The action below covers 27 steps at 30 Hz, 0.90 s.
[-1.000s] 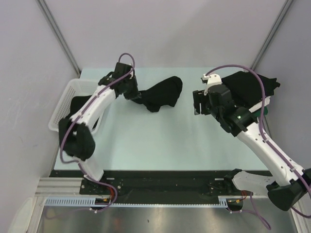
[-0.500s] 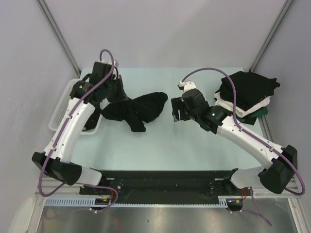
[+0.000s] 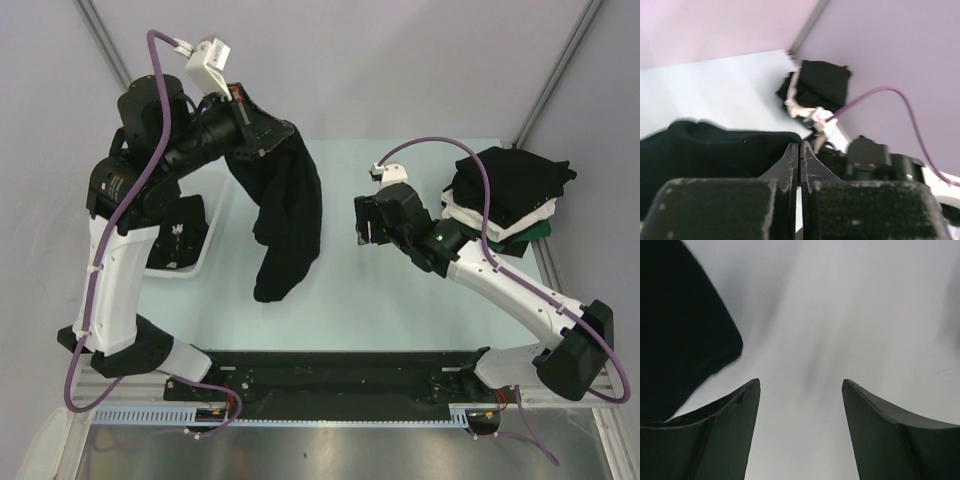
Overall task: Fold and stack the t-shirts
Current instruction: Move the tshirt to the center of the board
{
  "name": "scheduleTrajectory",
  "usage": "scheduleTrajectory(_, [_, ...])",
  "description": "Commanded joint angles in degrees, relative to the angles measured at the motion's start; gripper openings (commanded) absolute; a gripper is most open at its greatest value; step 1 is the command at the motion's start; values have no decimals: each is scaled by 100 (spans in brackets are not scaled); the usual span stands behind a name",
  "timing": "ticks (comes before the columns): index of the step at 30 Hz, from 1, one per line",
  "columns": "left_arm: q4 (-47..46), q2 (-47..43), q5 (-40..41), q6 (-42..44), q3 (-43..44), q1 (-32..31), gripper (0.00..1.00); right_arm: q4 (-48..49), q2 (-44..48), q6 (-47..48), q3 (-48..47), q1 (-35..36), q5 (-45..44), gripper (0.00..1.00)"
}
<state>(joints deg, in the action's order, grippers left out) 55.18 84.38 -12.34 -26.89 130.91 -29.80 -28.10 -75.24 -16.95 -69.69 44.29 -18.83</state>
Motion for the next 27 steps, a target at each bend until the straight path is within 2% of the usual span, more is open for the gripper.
scheduleTrajectory(1, [-789,87,-760,-62,171,-569,0,209,264,-115,-9,18,-497,72])
scheduleTrajectory(6, [-579,272,-1112,254,145,-1536,0,-29,291,-378,-9,-8,-1122,71])
scheduleTrajectory(8, [-456,325,-1078,413,110,-1914,0,-222,317,-510,-9,-8,-1718,71])
scheduleTrajectory(10, [-472,229,-667,518,-56,-2125,0,-441,440,-721,-9,-8,-2506,70])
scheduleTrajectory(13, [-657,70,-122,588,-680,-2135,0,-521,747,-740,-9,-8,-3299,70])
scheduleTrajectory(14, [-666,96,298,667,-855,-2118,0,-487,809,-687,-1,-26,-3390,70])
scheduleTrajectory(19, [-334,675,1171,1186,-962,-1750,0,-302,1038,-336,-18,-61,-3356,69])
scheduleTrajectory(22, [18,1159,1707,1423,-1023,-1573,0,-608,1117,-466,-18,-44,-3329,69])
scheduleTrajectory(24, [89,1335,2136,1520,-1260,-1529,0,-915,1196,-659,-10,-26,-3338,68])
scheduleTrajectory(27, [-226,1309,2314,1643,-1962,-1415,0,-1258,1336,-827,-1,9,-3338,69])
